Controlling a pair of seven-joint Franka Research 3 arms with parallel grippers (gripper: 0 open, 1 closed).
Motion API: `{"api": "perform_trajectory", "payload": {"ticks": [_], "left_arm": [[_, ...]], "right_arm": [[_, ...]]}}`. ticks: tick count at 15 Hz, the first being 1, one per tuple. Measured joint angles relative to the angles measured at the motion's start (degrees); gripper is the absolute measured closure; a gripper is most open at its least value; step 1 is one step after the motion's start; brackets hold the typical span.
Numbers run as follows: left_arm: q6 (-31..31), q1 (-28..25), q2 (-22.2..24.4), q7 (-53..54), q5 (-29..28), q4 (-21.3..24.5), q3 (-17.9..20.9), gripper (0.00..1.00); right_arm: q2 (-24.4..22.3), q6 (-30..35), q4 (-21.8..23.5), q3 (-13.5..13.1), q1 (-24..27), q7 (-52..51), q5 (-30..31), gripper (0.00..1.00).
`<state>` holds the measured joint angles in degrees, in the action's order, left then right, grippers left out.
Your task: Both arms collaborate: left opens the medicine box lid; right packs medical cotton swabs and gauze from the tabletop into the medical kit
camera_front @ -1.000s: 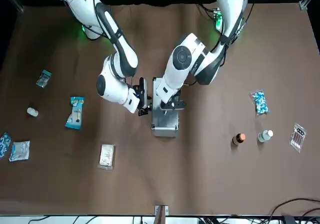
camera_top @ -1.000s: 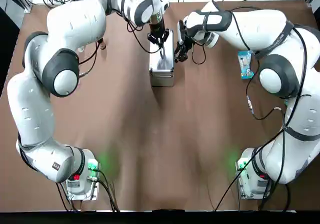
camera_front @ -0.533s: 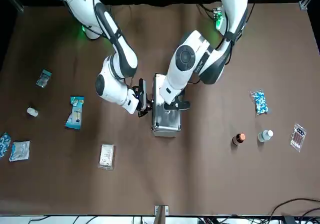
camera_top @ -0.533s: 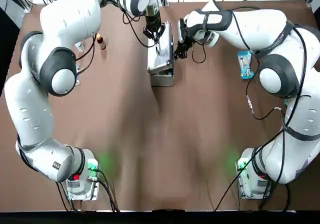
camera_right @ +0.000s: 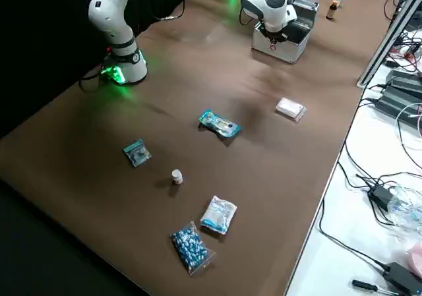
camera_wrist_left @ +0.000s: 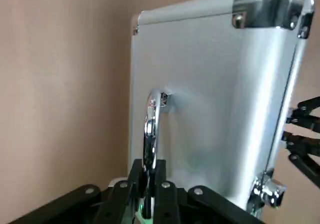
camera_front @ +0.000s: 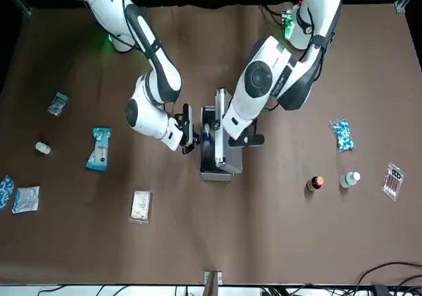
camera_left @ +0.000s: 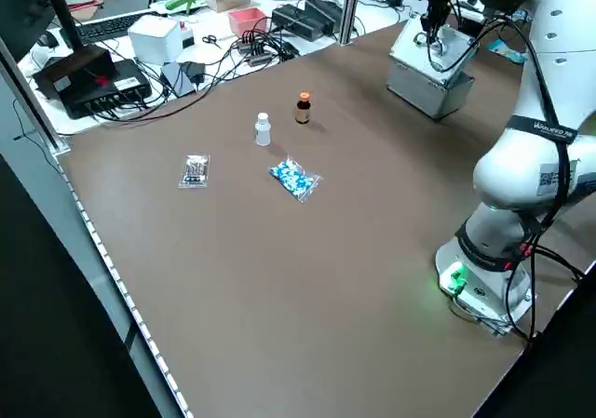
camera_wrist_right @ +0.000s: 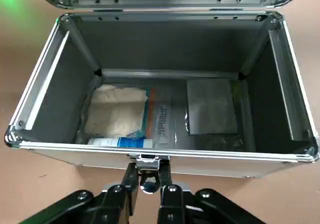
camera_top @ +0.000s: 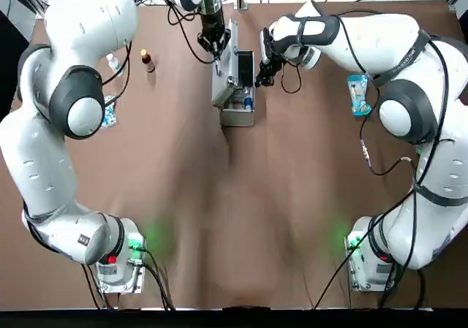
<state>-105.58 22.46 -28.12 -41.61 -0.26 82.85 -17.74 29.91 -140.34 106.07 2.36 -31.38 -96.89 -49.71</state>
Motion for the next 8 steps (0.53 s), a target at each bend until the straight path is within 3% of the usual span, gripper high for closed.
{"api": "perform_trajectory", "payload": {"ticks": [8], "left_arm": [[2.1, -2.3, 0.3, 3.1, 0.2, 0.6, -0.5, 0.87]], "right_arm": [[0.0, -0.1, 0.0, 0.0, -0.1, -0.2, -0.5, 0.79]]}}
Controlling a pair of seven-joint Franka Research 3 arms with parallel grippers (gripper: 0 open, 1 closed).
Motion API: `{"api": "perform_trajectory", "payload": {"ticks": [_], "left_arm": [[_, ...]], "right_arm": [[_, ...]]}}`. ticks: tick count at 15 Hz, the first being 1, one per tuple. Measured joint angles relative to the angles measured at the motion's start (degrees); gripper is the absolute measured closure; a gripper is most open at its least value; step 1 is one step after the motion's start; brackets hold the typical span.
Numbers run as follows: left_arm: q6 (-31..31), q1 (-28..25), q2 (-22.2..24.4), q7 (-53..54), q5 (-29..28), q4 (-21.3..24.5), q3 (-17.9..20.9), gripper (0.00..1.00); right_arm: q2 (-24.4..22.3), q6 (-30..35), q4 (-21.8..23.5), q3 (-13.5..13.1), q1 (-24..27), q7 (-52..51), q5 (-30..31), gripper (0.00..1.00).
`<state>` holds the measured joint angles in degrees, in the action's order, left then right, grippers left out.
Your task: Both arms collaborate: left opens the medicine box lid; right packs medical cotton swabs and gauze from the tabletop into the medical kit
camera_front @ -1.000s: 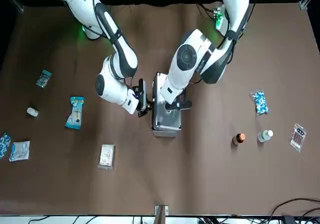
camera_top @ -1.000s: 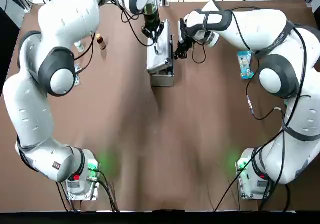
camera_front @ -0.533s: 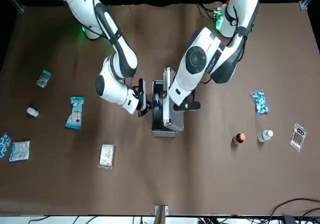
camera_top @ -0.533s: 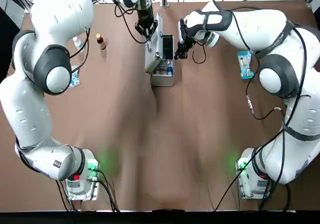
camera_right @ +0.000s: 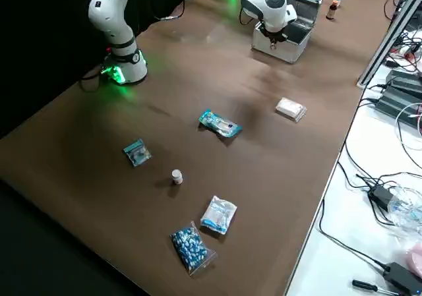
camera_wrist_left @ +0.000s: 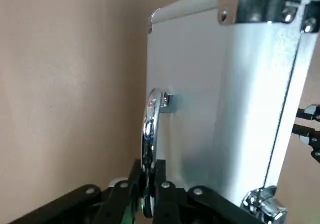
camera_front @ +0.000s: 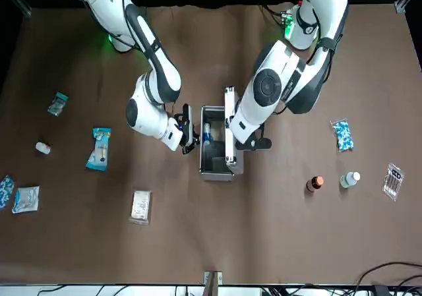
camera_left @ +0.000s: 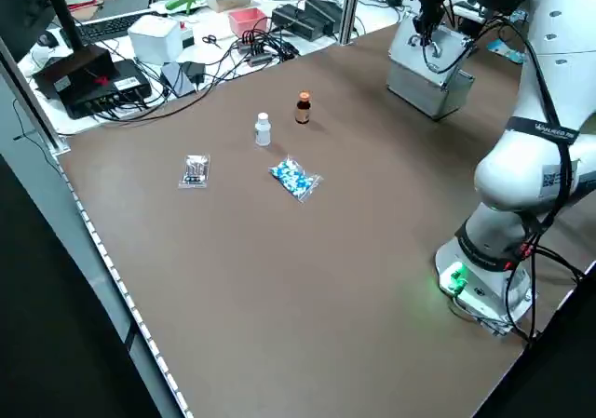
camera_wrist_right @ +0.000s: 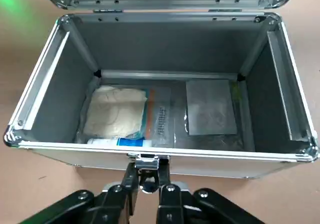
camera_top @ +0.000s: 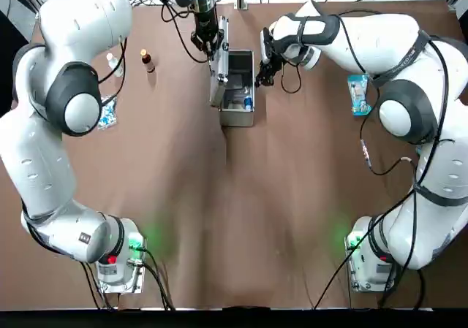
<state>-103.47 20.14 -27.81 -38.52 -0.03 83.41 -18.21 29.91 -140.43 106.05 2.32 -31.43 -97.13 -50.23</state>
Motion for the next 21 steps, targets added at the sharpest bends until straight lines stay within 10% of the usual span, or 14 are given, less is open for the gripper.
{"api": "perform_trajectory", "payload": {"ticks": [5, 21], "left_arm": [[0.1, -2.3, 0.4, 2.3, 1.3, 1.1, -0.8, 0.86], [1.3, -10.7, 0.6, 9.0, -0.8, 1.0, 0.7, 0.26]], "right_arm": [[0.0, 0.0, 0.0, 0.0, 0.0, 0.0, -0.1, 0.79], [0.0, 0.1, 0.0, 0.0, -0.1, -0.2, -0.1, 0.79]]}}
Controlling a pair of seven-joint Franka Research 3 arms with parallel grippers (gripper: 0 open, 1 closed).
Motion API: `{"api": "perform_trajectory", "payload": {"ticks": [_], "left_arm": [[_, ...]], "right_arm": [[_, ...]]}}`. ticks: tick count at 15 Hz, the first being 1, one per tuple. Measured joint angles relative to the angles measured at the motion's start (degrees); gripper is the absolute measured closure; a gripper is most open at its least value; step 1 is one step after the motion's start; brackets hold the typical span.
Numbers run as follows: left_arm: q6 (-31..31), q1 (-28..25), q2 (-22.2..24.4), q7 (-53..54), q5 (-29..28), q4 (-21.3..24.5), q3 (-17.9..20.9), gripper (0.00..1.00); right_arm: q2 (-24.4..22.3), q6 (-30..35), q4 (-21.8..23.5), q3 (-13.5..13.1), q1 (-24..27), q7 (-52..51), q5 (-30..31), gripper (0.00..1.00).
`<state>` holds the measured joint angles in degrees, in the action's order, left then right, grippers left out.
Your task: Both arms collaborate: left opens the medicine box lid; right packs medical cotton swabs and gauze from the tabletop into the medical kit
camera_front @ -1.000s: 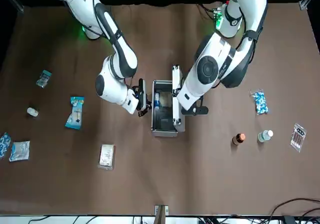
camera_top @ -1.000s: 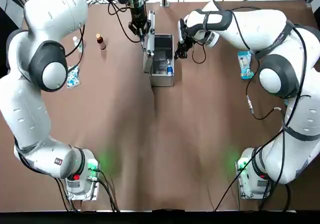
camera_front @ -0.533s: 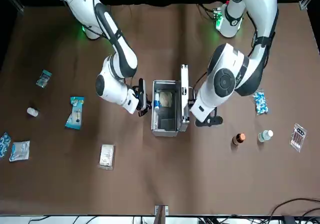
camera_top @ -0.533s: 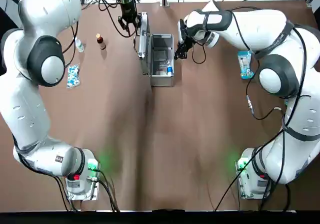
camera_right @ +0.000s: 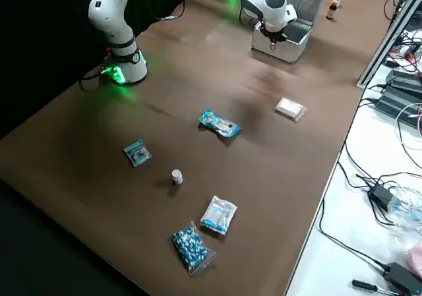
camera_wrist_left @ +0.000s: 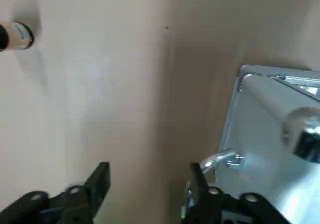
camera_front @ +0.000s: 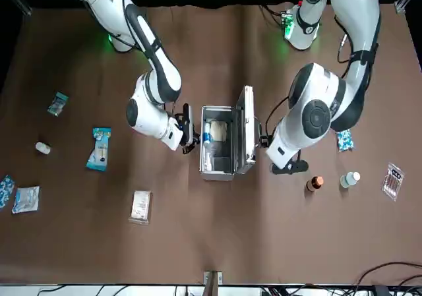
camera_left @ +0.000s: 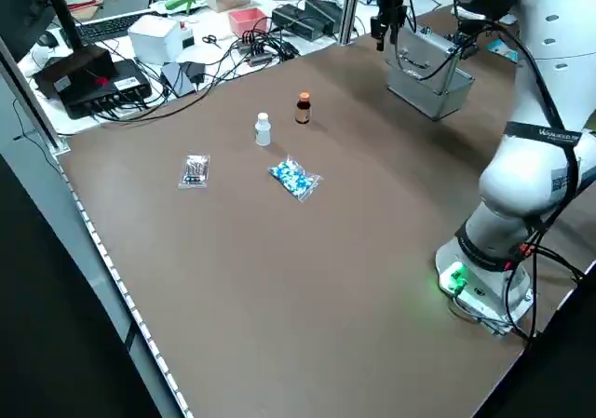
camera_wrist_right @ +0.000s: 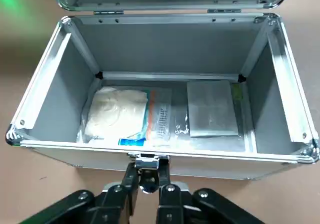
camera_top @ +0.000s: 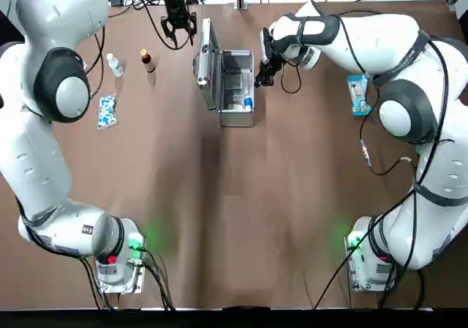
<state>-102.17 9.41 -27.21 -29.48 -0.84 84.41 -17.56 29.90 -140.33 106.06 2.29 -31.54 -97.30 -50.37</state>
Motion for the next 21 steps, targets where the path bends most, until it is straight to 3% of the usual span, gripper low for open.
{"api": "perform_trajectory", "payload": {"ticks": [3, 6, 9, 17, 18, 21], "left_arm": [[0.6, -1.9, 1.3, 2.9, 0.0, -0.3, 0.0, 0.18], [2.4, -3.8, 3.5, 6.1, 0.0, -0.4, 0.1, 0.00], [6.6, -7.0, 8.0, 12.5, 0.0, -0.7, 0.2, 0.00], [14.7, -16.0, 20.1, 25.4, 0.0, -1.0, 0.5, 0.00], [15.1, -16.2, 20.9, 25.6, 0.0, -1.0, 0.6, 0.00], [15.2, -17.5, 22.0, 25.6, 0.0, -1.1, 0.7, 0.00]], "right_arm": [[0.0, 0.0, 0.0, 0.0, 0.0, 0.0, 0.0, 0.79], [0.0, 0.1, 0.0, 0.0, 0.0, 0.0, 0.0, 0.79], [0.0, 0.2, 0.0, -0.1, 0.0, 0.0, 0.0, 0.77], [-0.3, 3.2, -0.8, -0.4, 0.6, -0.1, -0.2, 0.06], [-0.5, 5.5, -1.5, -0.7, 1.4, -0.1, -0.2, 0.01], [-1.7, 15.0, -5.4, -1.2, 6.2, -0.9, 0.7, 0.01]]}}
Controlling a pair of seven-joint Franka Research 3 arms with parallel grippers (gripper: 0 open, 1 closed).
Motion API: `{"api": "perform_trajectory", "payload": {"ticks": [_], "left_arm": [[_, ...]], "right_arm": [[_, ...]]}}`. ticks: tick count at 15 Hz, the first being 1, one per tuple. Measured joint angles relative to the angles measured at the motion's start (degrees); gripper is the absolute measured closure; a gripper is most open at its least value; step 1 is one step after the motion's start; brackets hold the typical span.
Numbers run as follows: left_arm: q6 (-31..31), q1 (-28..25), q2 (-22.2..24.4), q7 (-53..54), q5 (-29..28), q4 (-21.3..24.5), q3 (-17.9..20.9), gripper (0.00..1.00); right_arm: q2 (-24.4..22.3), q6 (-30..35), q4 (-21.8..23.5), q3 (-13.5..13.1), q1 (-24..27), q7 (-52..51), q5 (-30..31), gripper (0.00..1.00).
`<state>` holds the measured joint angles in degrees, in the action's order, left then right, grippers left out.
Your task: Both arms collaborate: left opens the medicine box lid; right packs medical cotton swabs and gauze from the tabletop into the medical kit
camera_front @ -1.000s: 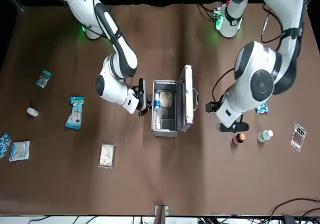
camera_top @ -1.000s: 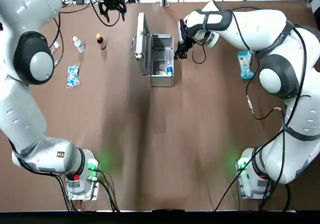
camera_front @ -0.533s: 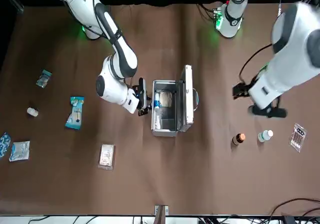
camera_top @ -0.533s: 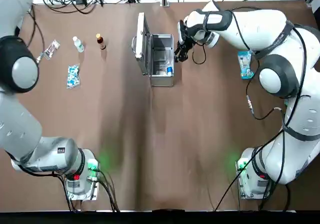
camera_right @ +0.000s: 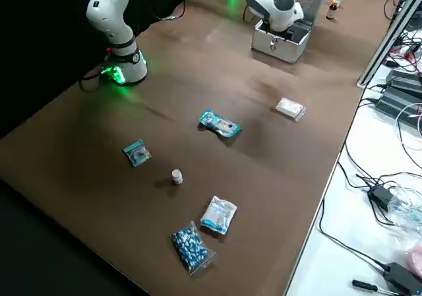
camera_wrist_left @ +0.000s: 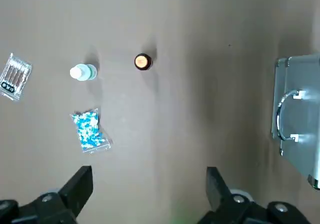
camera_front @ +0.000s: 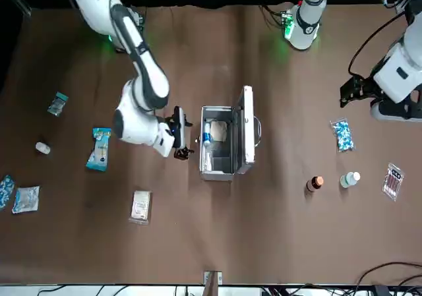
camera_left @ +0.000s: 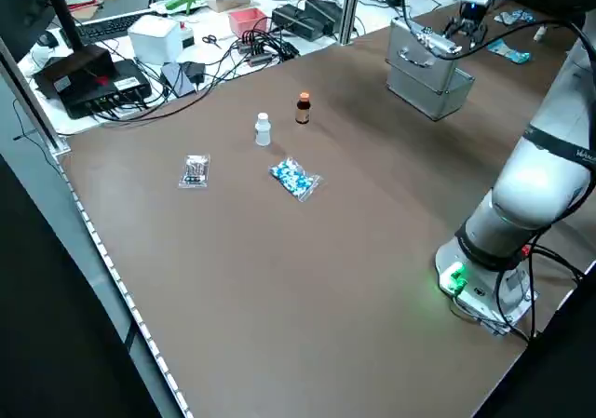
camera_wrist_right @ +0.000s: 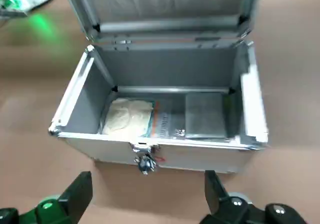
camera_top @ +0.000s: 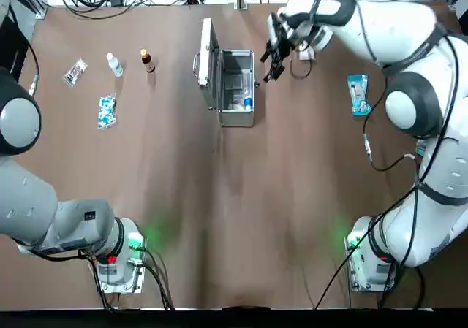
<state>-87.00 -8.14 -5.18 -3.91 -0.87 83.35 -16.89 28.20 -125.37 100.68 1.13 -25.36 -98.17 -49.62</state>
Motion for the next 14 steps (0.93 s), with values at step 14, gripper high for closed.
{"api": "perform_trajectory", "payload": {"ticks": [14], "left_arm": [[-1.1, 5.5, 0.3, -0.8, 0.2, -0.4, 9.9, 0.00]], "right_arm": [[-4.2, 30.3, -21.9, -0.4, 19.3, 26.2, 17.1, 0.01]]}}
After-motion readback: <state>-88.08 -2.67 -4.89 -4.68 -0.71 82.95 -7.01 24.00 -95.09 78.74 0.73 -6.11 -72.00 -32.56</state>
